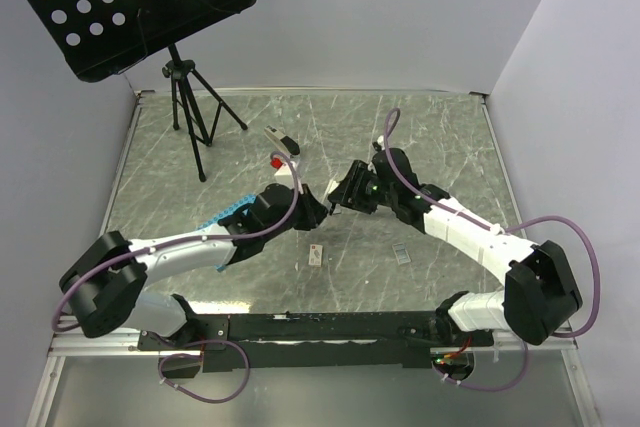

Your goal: Unload the staples from the stapler

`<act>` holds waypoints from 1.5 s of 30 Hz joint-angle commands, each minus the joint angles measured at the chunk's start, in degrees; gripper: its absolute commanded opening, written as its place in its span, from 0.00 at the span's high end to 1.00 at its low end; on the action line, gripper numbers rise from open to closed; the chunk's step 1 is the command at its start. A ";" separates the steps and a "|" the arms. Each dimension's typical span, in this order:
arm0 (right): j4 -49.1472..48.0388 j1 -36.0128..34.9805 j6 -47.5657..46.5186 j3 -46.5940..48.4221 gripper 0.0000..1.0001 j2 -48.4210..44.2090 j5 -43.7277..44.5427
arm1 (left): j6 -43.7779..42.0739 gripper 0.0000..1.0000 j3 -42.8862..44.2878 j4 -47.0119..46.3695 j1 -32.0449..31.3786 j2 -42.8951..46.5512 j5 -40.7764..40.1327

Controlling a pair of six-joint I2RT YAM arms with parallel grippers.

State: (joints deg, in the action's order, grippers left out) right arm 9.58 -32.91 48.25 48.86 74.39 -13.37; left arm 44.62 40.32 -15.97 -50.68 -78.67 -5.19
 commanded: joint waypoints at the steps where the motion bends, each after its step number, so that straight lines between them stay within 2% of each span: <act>1: -0.79 -0.93 2.99 1.85 0.50 0.23 3.34 | 2.14 0.99 -1.20 -10.31 -0.13 4.49 0.44; 3: -1.67 -0.93 3.25 1.68 0.54 0.05 3.26 | 1.87 0.99 -0.94 -10.14 -0.21 4.23 1.41; 8: -5.36 -1.28 4.31 1.33 0.54 0.06 1.86 | 1.96 0.99 -1.12 -11.72 -0.13 3.97 2.73; 11: -7.20 -1.55 4.75 0.97 0.66 -0.30 1.50 | 2.40 0.99 -1.20 -12.34 -0.13 3.71 2.90; 12: -7.73 -1.63 5.10 0.80 0.77 -0.56 1.41 | 2.75 0.99 -1.03 -11.99 -0.13 3.53 2.99; 13: -8.52 -1.64 5.19 0.19 0.83 -0.82 1.41 | 2.84 0.99 -0.42 -11.46 -0.13 3.27 2.91; 14: -9.31 -1.72 5.36 -0.25 0.94 -1.61 1.76 | 3.01 0.99 0.11 -9.63 -0.13 2.83 2.64; 15: -9.41 -1.72 5.71 -0.52 1.00 -1.88 2.02 | 3.36 0.99 0.46 -8.65 -0.21 2.74 2.29; 17: -10.20 -1.72 5.89 -0.44 1.00 -2.58 2.81 | 3.72 0.93 1.26 -7.24 -0.21 2.82 2.20; 21: -8.19 -1.55 3.88 1.76 1.00 -1.97 3.78 | 3.72 0.74 0.47 -8.20 -0.21 3.18 2.90; 22: -8.09 -1.63 3.70 1.94 1.00 -1.88 4.13 | 3.72 0.62 0.12 -8.55 -0.21 3.44 3.43; 27: -5.29 -0.85 0.72 4.21 1.00 -1.53 6.42 | 1.09 0.34 0.11 -8.73 -0.13 4.58 5.63; 28: -3.54 -0.06 0.27 4.66 1.00 -1.62 7.21 | 0.73 0.25 0.64 -8.21 -0.13 4.67 6.76; 30: -2.99 1.26 -0.17 4.67 1.00 -2.14 7.48 | 0.29 0.18 1.69 -7.24 -0.04 4.41 8.61; 31: -3.69 3.27 -0.26 4.32 1.00 -2.58 6.52 | 0.12 0.07 2.57 -7.06 -0.04 4.15 10.88; 32: -3.78 4.50 -0.61 4.14 1.00 -2.67 5.81 | -0.23 0.01 2.92 -7.06 -0.12 3.97 11.77; 40: 3.15 17.95 -9.92 6.68 1.00 -1.10 3.61 | -7.00 0.03 9.60 1.11 -0.04 3.87 14.68; 45: 2.47 23.84 -12.39 6.51 1.00 1.02 0.10 | -7.45 0.03 8.38 -0.11 0.23 3.79 17.93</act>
State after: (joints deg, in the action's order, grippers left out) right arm 12.32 -12.34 40.93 54.11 73.69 -15.62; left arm 39.62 47.70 -13.74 -49.93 -76.42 4.58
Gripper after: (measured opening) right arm 0.292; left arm 0.972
